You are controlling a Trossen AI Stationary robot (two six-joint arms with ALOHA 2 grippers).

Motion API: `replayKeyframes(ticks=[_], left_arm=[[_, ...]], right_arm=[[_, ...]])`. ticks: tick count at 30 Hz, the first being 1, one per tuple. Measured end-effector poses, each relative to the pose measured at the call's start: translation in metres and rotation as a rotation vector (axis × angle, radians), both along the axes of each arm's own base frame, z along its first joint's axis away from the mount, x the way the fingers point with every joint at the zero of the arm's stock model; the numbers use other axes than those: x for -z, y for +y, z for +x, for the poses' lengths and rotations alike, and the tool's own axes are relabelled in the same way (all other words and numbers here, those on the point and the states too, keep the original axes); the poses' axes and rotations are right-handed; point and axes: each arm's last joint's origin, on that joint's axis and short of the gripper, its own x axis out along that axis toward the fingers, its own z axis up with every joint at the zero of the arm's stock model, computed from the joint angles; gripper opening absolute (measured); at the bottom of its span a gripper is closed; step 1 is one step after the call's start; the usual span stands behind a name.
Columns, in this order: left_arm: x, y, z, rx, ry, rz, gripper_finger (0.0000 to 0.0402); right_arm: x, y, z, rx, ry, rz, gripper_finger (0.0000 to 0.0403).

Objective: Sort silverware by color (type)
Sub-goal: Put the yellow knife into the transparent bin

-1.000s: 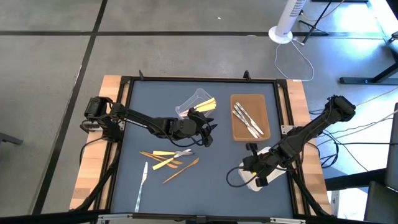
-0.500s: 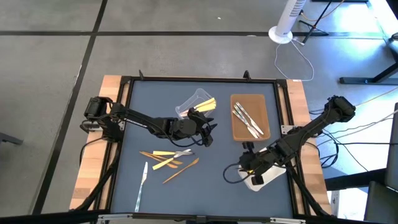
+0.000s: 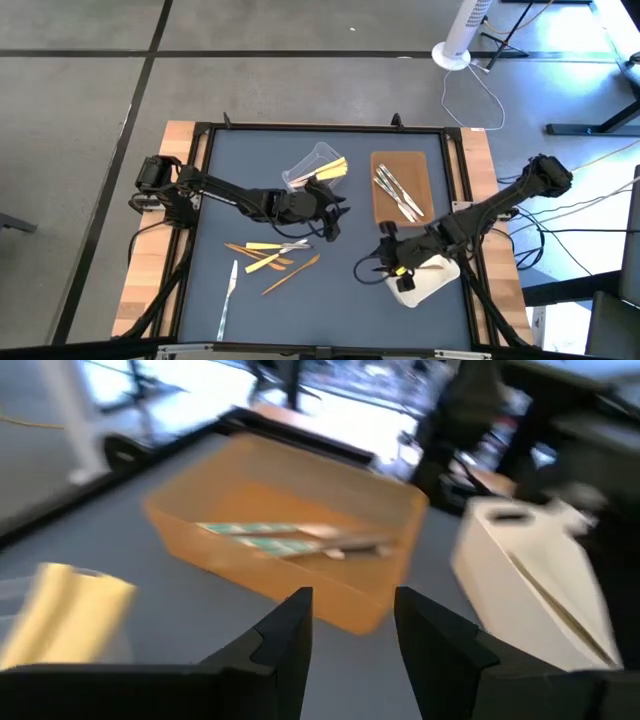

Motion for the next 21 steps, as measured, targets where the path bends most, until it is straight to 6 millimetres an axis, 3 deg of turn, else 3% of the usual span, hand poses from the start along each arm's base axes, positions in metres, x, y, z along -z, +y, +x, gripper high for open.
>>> replayKeyframes(ticks=[7,21], left_arm=[[0.009,-0.017,-0.005,0.168,0.111,-0.044,0.0137],[0.036,-0.043,-0.03,0.206,0.448,-0.079,0.0137]], right_arm=[[-0.007,-0.01,0.008,-0.003,-0.03,-0.034,0.016],[-0.006,-0.036,0.019,0.09,-0.029,-0.049,0.016]])
